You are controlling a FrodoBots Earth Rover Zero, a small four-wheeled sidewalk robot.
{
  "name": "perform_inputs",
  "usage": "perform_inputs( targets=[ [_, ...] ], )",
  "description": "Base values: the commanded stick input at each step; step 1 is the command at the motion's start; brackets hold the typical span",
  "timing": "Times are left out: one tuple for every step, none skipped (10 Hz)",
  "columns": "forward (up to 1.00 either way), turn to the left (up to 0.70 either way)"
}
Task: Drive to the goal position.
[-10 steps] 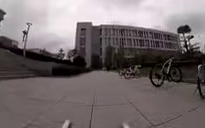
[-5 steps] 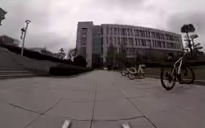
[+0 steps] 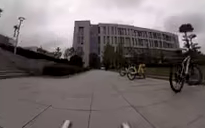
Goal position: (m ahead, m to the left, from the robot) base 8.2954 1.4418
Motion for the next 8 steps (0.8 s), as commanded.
perform_inputs(
  targets=[
    [1.00,0.00],
    [1.00,0.00],
    [1.00,0.00],
    [1.00,0.00],
    [1.00,0.00],
    [1.00,0.00],
    [1.00,0.00],
    [1.00,0.00]
  ],
)
